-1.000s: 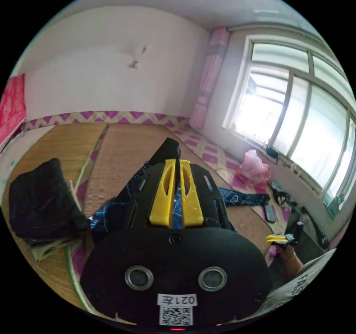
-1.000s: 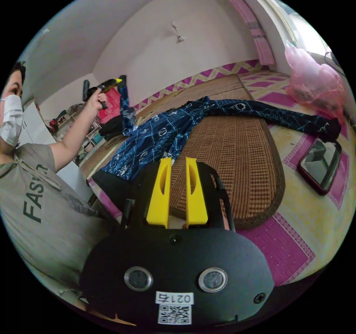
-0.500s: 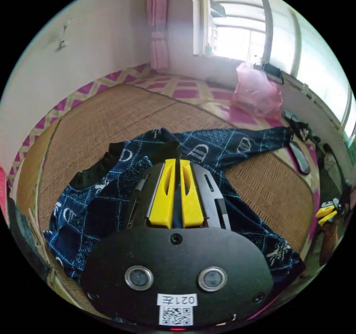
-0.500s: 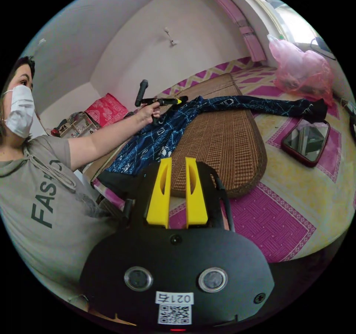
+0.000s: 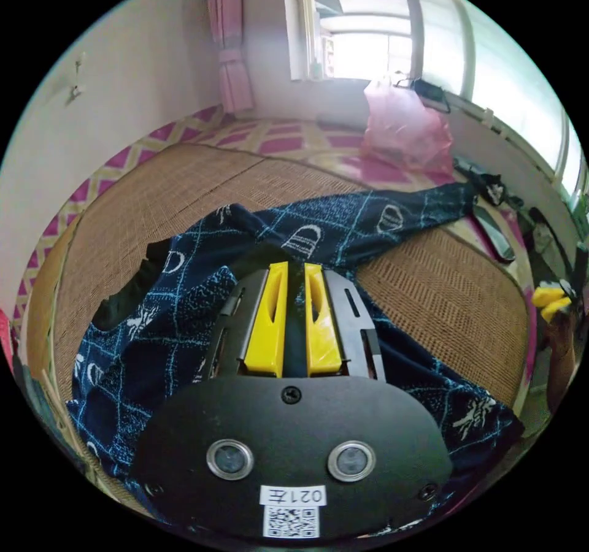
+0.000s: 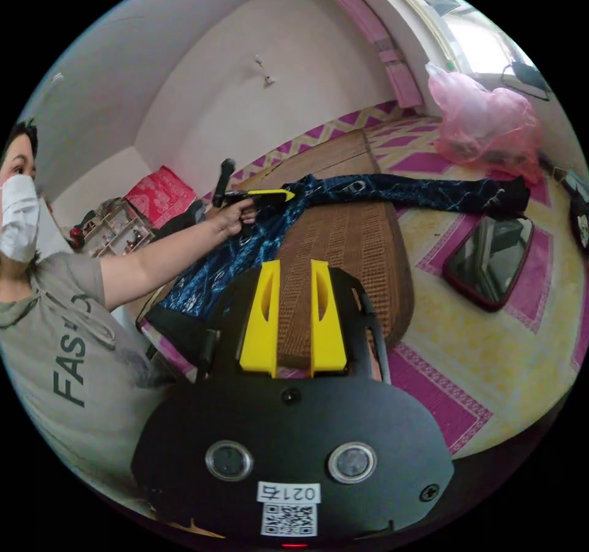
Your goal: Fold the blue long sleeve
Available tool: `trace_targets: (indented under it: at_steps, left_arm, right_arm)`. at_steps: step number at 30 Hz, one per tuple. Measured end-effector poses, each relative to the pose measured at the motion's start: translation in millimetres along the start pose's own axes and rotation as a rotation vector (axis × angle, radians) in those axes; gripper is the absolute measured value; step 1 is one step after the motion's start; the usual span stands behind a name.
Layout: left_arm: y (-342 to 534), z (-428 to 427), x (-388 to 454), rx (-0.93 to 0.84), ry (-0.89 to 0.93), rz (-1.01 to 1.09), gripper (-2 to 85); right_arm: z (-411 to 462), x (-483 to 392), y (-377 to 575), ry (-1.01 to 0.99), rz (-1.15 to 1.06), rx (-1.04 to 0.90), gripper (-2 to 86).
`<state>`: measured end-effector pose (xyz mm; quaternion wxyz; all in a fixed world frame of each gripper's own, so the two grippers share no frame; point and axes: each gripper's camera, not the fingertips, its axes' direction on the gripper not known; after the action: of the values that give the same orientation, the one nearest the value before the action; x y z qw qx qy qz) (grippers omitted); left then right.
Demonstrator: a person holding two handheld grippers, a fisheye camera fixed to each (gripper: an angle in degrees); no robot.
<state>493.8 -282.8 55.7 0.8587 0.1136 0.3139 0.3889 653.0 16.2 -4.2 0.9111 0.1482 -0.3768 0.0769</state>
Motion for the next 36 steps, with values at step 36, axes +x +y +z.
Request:
trace_targets:
  at_steps: [36]
  left_arm:
    - [257, -250, -150, -0.038, -0.146, -0.268, -0.9]
  right_arm:
    - [162, -101, -220, 0.310, 0.067, 0.391, -0.9]
